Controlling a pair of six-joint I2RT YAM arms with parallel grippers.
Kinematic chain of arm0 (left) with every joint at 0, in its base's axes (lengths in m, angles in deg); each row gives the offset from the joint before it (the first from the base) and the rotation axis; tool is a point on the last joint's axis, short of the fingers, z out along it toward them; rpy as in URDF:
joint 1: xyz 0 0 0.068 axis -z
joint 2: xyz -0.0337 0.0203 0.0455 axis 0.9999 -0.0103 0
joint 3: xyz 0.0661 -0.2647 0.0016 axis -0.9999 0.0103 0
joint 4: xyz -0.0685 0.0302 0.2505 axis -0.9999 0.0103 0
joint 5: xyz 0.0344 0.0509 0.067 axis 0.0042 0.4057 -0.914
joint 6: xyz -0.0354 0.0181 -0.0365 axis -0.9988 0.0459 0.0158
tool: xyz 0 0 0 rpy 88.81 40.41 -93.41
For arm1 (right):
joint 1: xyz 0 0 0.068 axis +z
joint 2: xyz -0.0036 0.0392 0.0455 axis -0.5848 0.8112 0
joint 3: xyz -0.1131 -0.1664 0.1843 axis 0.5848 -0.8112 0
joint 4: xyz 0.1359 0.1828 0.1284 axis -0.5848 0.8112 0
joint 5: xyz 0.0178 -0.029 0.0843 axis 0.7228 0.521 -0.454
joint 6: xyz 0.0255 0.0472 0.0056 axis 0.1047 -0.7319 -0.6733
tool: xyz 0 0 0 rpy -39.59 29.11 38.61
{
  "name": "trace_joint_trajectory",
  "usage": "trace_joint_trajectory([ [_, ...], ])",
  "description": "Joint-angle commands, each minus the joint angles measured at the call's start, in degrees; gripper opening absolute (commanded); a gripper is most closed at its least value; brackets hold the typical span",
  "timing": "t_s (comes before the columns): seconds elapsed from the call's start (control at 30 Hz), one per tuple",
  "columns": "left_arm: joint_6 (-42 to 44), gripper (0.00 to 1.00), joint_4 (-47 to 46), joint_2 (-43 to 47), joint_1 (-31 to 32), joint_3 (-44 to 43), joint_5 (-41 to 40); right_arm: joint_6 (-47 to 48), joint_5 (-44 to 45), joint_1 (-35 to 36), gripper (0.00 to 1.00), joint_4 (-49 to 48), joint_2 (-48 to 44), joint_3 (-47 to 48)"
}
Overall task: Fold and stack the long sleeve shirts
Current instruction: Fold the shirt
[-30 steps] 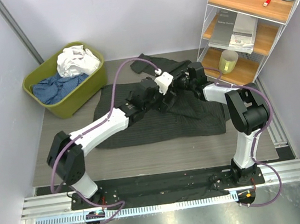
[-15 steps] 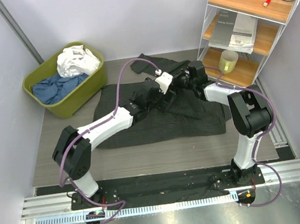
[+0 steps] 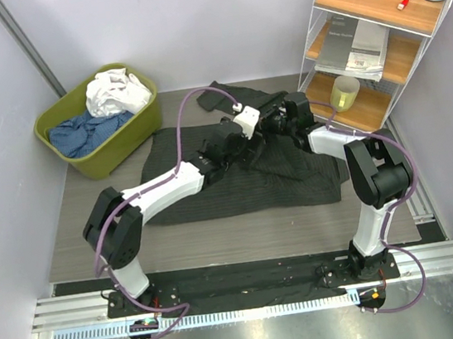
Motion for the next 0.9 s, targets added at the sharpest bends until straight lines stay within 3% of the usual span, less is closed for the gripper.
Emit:
trace_joint_trajectory([
  [0.0, 1.1, 0.67, -4.3, -1.8, -1.4, -2.1, -4.5, -0.9, -1.8, 0.5, 0.01, -1.4, -4.7, -0.4],
  [0.13, 2.0, 0.57, -2.5, -1.8, -2.1, -3.2, -5.0, -0.5, -2.0, 0.5, 0.01, -0.9, -5.5, -1.3],
  [0.2, 2.9, 0.39, -1.5, -0.3, -2.0, -3.2, -3.8, -0.3, -2.0, 0.4, 0.01, -1.2, -5.3, -1.6],
  [0.23, 3.5, 0.18, 0.5, 0.4, -2.0, -3.2, -1.4, -0.4, -2.0, 0.3, 0.01, -1.4, -5.3, -1.6],
  [0.3, 4.8, 0.0, 1.5, 2.8, -2.1, -2.4, 1.2, -0.2, -2.0, 0.1, 0.01, -1.7, -5.2, -1.1],
  [0.37, 7.6, 0.0, 3.1, 4.3, -2.2, -2.0, 3.2, 1.2, -2.4, -0.2, 0.01, -1.2, -5.4, -0.5],
  [0.47, 10.8, 0.0, 5.9, 6.3, -3.6, -3.2, 6.2, 3.2, -4.2, -0.7, 0.1, -0.4, -5.8, 0.0],
  [0.6, 13.6, 0.0, 9.5, 6.8, -7.9, -7.3, 10.7, 7.4, -5.7, -2.6, 0.15, 2.3, -6.4, -0.4],
  [0.87, 27.9, 0.0, 12.7, -0.1, -10.9, -20.4, 19.6, 16.0, -15.5, -7.5, 0.52, 0.8, -7.1, 1.2],
])
